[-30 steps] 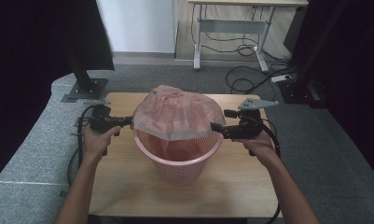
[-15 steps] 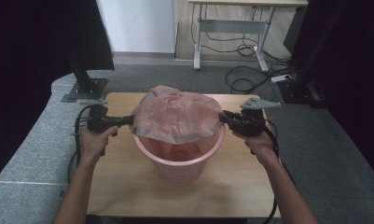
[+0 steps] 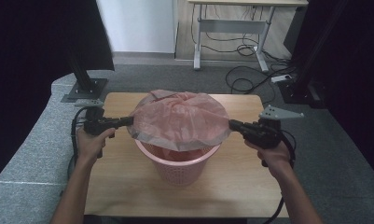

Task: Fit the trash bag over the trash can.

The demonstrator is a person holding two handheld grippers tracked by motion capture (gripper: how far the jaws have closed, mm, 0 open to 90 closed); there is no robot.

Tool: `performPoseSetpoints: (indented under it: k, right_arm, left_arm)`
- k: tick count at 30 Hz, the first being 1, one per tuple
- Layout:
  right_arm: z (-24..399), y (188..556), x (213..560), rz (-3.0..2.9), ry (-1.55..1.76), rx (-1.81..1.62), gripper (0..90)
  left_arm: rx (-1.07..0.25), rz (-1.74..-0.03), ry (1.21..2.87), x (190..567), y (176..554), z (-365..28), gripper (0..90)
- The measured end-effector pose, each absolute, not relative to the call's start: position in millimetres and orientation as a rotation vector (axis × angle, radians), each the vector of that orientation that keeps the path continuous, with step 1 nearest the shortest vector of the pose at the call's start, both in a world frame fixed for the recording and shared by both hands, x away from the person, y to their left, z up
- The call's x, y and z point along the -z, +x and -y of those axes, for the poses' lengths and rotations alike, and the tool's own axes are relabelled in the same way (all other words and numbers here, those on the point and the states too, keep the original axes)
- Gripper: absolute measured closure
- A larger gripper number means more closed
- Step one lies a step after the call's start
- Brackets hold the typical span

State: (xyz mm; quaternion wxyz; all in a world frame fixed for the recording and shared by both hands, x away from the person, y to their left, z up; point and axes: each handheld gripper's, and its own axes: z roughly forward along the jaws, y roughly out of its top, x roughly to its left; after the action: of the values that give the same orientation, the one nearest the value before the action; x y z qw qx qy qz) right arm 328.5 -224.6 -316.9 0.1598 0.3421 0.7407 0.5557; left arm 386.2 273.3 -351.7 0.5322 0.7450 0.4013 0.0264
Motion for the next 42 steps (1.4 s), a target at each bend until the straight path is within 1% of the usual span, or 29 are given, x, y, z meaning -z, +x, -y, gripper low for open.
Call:
performPoseSetpoints:
  k: [5,10,15,16,20,24,27,35,36,37,38,42]
  right_arm:
    - [232.0,312.0,341.0,-2.179,0.963,-1.628,88.4]
    - [228.5,302.7,364.3,-2.231,0.878,-1.617,88.9]
    - [216.5,298.6,380.4,-2.284,0.793,-1.540,89.1]
    - [205.0,296.8,390.8,-2.326,0.743,-1.491,89.2]
    - [187.8,296.5,404.3,-2.373,0.687,-1.416,89.3]
    - [178.2,296.8,410.7,-2.373,0.667,-1.396,89.4]
    - [176.9,295.1,413.5,-2.386,0.640,-1.374,89.5]
    - [183.1,292.2,418.9,-2.364,0.637,-1.408,89.3]
    - [184.3,291.9,418.9,-2.354,0.642,-1.410,87.6]
    - [186.9,291.4,418.1,-2.331,0.649,-1.420,74.2]
    - [188.7,291.1,417.5,-2.311,0.654,-1.428,65.5]
    - [199.5,282.8,410.2,-2.222,0.701,-1.517,42.4]
  left_arm:
    - [-0.059,-0.932,1.781,351.7,378.7,-273.9,89.5]
    - [-0.060,-0.911,1.784,352.9,372.4,-273.6,89.4]
    - [-0.038,-0.895,1.774,359.2,370.4,-274.1,89.5]
    - [-0.025,-0.888,1.767,362.0,370.1,-273.8,89.5]
    - [0.000,-0.873,1.756,366.4,369.6,-273.6,89.6]
    - [0.003,-0.863,1.752,367.4,367.1,-277.1,89.8]
    - [0.030,-0.845,1.736,369.7,364.8,-282.0,89.8]
    - [0.070,-0.825,1.716,374.8,359.8,-288.3,89.9]
    - [0.063,-0.828,1.721,374.8,358.8,-288.9,89.9]
    - [0.050,-0.832,1.731,374.8,358.3,-288.7,89.8]
    - [0.047,-0.832,1.728,375.6,357.5,-288.7,89.8]
    - [0.049,-0.829,1.720,376.1,355.9,-288.8,89.7]
